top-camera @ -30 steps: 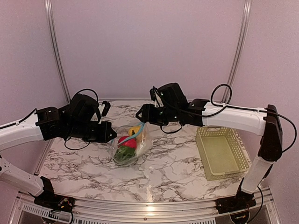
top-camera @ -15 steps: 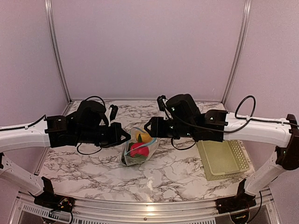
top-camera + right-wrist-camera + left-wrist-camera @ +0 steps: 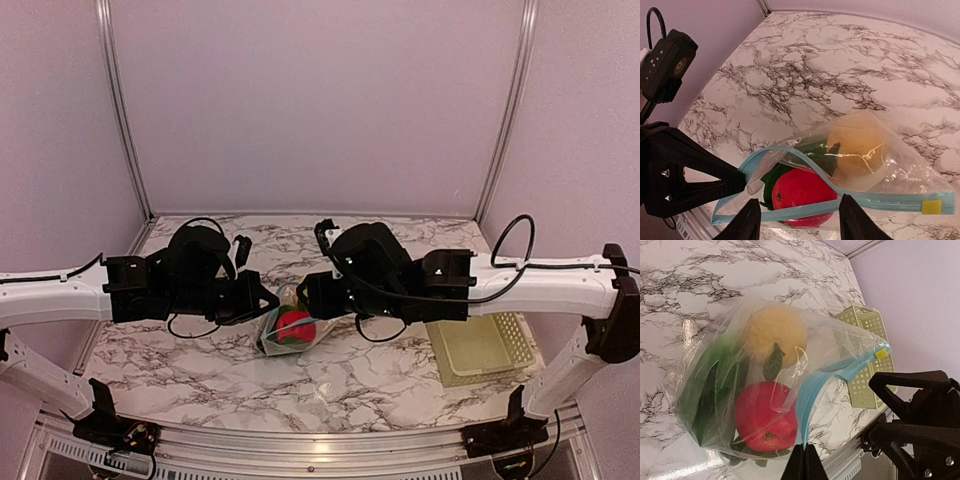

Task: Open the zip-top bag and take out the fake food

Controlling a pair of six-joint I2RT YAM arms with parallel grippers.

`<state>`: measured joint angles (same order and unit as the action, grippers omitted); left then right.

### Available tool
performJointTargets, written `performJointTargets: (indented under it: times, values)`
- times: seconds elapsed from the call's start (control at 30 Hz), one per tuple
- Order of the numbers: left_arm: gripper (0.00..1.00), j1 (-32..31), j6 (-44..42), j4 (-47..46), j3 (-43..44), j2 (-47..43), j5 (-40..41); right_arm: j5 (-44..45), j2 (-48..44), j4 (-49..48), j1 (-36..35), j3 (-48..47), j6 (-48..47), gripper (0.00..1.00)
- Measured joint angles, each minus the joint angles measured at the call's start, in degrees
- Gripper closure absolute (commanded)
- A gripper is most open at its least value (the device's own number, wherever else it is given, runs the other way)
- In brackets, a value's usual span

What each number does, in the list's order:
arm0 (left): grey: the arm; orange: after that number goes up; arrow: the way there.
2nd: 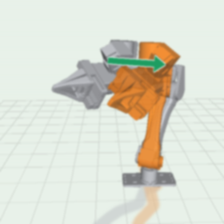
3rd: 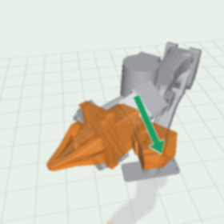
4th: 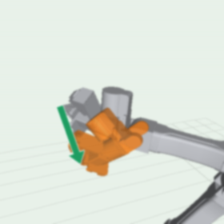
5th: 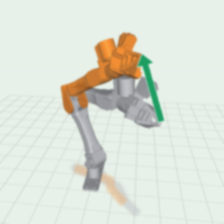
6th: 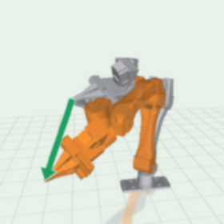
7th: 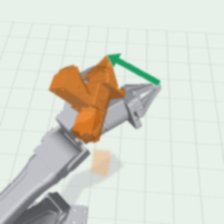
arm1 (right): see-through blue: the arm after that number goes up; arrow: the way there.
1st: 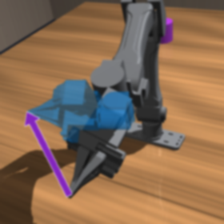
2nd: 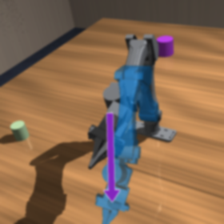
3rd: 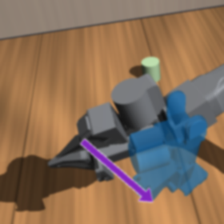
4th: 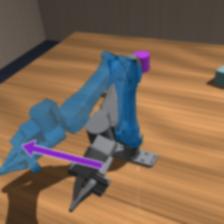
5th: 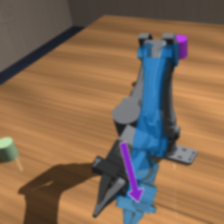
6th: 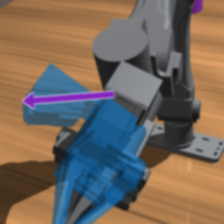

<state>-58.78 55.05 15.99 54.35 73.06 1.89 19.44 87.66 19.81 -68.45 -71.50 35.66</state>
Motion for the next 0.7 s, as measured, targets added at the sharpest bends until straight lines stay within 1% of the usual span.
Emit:
performJointTargets:
  times: [0.13, 0.23, 0.33, 0.7]
  values:
    - [1.00, -0.04, 0.31, -0.90, -0.74, 0.00, 0.00, -2.47, 4.15, -2.12, -0.02, -1.57, -2.86, 0.51]
    - [1.00, -0.04, 1.01, -1.27, -0.98, 0.00, -0.20, -3.98, 7.58, -3.26, -0.02, -1.68, -4.24, 0.50]
    - [1.00, -0.04, 1.38, -1.86, -1.05, 0.00, -0.52, -4.42, 9.53, -3.91, -0.02, -1.18, -4.52, 0.44]
    - [1.00, -0.04, 1.57, -2.49, -1.40, 0.00, -1.03, -5.55, 12.61, -7.02, 0.00, 1.03, -5.57, 0.27]
